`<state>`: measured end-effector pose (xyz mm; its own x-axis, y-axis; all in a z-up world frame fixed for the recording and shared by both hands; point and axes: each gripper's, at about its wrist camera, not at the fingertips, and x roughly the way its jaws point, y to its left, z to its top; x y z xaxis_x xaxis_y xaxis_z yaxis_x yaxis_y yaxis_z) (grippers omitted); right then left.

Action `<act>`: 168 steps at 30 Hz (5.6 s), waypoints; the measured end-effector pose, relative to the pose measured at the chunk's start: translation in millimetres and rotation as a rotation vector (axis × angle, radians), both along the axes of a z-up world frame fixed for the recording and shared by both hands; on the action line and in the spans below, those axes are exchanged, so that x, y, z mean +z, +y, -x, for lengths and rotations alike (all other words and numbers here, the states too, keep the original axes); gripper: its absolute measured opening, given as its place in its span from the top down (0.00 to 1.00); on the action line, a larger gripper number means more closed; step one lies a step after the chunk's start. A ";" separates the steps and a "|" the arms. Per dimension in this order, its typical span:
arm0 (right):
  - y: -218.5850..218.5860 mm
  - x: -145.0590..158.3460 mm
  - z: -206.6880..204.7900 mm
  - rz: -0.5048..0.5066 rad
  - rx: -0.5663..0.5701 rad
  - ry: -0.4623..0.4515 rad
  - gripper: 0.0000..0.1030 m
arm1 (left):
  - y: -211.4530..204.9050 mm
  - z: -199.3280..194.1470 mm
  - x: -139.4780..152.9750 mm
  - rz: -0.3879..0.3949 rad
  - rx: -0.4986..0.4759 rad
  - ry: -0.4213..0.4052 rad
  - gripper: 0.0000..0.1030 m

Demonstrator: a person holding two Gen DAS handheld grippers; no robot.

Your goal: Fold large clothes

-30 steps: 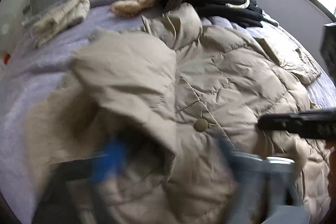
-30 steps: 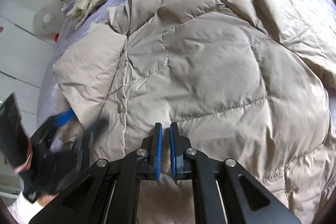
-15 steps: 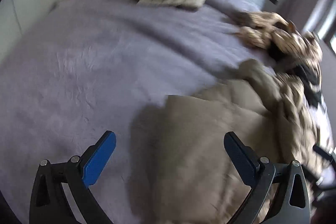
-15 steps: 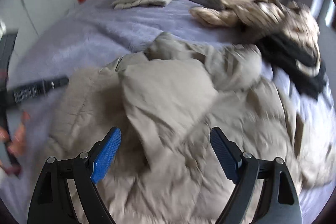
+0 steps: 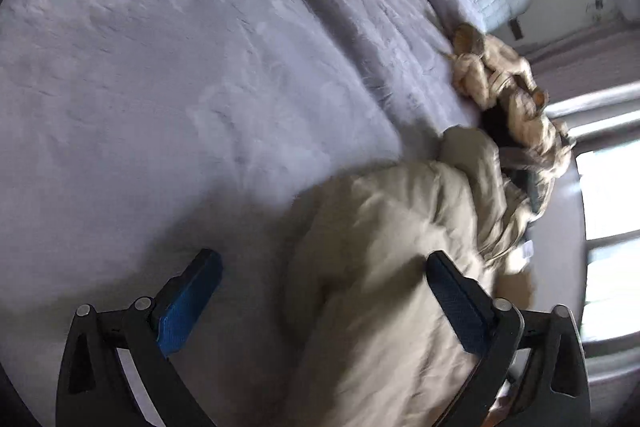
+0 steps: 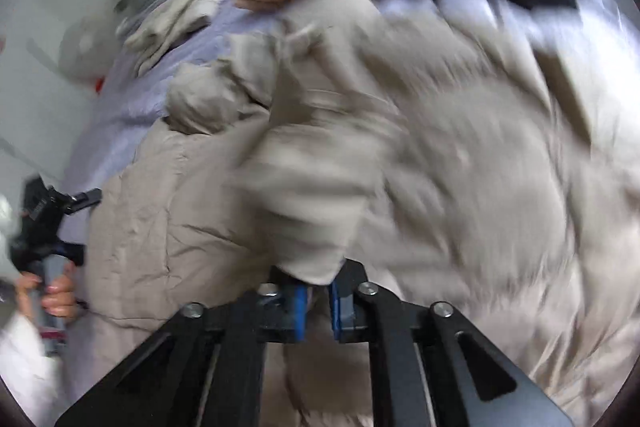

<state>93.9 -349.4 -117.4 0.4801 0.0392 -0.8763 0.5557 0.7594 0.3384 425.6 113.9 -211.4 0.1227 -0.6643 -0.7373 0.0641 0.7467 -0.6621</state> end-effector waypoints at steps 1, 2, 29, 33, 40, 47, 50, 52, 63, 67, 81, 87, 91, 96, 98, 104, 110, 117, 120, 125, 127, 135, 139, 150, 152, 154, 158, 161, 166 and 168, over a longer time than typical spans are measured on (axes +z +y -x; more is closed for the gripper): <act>-5.9 -3.0 4.6 -0.047 -0.021 -0.014 0.71 | -1.1 0.8 0.8 0.030 0.002 0.001 0.63; -12.3 -4.8 9.7 -0.097 -0.049 -0.037 0.68 | -2.8 2.6 2.5 0.060 -0.004 0.011 0.74; -39.8 10.1 5.8 -0.242 -0.086 -0.075 0.30 | -7.0 60.7 69.0 -0.529 -0.180 -0.364 0.79; -39.4 -11.7 -6.8 -0.306 -0.065 -0.006 0.93 | -20.5 82.3 49.4 -0.497 -0.182 -0.327 0.79; -35.1 -14.2 10.2 -0.058 0.013 0.063 0.93 | -51.1 101.8 23.2 -0.565 -0.214 -0.365 0.79; -53.2 -2.3 32.3 -0.040 -0.040 0.041 0.86 | -52.0 100.3 23.4 -0.588 -0.194 -0.345 0.79; -61.1 13.3 48.6 0.067 -0.052 0.100 0.83 | -50.4 104.7 37.0 -0.616 -0.173 -0.342 0.79; -68.6 21.3 65.2 0.023 -0.077 0.085 0.80 | -50.8 111.5 50.0 -0.607 -0.165 -0.348 0.79; -88.9 32.5 145.0 -0.181 -0.157 0.024 0.25 | -123.1 195.2 100.5 -0.610 -0.260 -0.427 0.79; -105.4 33.9 174.6 -0.217 -0.204 0.006 0.21 | -158.0 223.5 102.6 -0.561 -0.309 -0.422 0.41; -185.7 34.0 247.7 -0.261 -0.374 -0.140 0.00 | -262.5 271.7 101.7 -0.599 -0.401 -0.451 0.01; -230.8 29.7 267.2 -0.240 -0.444 -0.114 0.00 | -307.1 292.5 95.7 -0.579 -0.484 -0.439 0.01; -272.6 15.5 284.4 -0.299 -0.529 -0.102 0.00 | -333.9 306.0 99.0 -0.567 -0.522 -0.447 0.01; -330.4 -5.4 306.4 -0.412 -0.678 -0.204 0.00 | -361.3 318.2 102.1 -0.582 -0.547 -0.452 0.01; -346.7 -11.1 310.2 -0.450 -0.717 -0.255 0.00 | -368.3 321.8 102.0 -0.596 -0.555 -0.454 0.01; -385.4 -24.3 300.8 -0.546 -0.771 -0.384 0.00 | -377.4 325.2 98.4 -0.639 -0.564 -0.444 0.01; -408.5 -30.9 278.9 -0.599 -0.781 -0.451 0.00 | -380.4 323.1 94.4 -0.659 -0.548 -0.419 0.01; -414.2 -39.9 256.8 -0.686 -0.806 -0.470 0.22 | -374.1 315.5 96.9 -0.662 -0.513 -0.405 0.01; -411.2 -45.1 254.0 -0.712 -0.815 -0.454 0.57 | -368.6 310.8 98.5 -0.676 -0.493 -0.410 0.01; -404.5 -35.3 249.9 -0.703 -0.806 -0.489 0.92 | -356.2 299.0 97.2 -0.685 -0.468 -0.400 0.01; -400.0 -19.1 242.2 -0.661 -0.758 -0.504 0.93 | -348.4 294.4 97.7 -0.676 -0.456 -0.395 0.01; -353.1 51.5 195.6 -0.502 -0.550 -0.515 0.93 | -309.3 274.3 96.1 -0.651 -0.437 -0.382 0.01; -304.1 81.6 154.1 -0.439 -0.404 -0.503 0.93 | -283.1 264.6 97.7 -0.650 -0.434 -0.389 0.01; -108.4 126.3 10.4 -0.143 0.130 -0.344 0.92 | -182.4 218.8 106.7 -0.671 -0.297 -0.379 0.01; -72.3 110.9 -8.9 -0.113 0.197 -0.289 0.92 | -165.8 210.5 105.8 -0.677 -0.265 -0.371 0.01; -45.0 88.6 -23.3 -0.122 0.231 -0.239 0.92 | -148.6 202.4 104.3 -0.681 -0.233 -0.363 0.01; -11.2 34.3 -38.8 -0.128 0.255 -0.113 0.92 | -123.8 190.5 100.8 -0.664 -0.182 -0.350 0.01; -5.3 1.4 -43.1 -0.137 0.232 -0.015 0.89 | -118.6 185.0 95.5 -0.661 -0.175 -0.342 0.01; -17.7 5.8 -32.6 -0.180 0.193 -0.029 0.31 | -117.6 178.9 95.2 -0.612 -0.180 -0.349 0.01; -22.5 21.7 -22.7 -0.148 0.187 -0.059 0.31 | -120.0 178.8 97.2 -0.590 -0.188 -0.357 0.01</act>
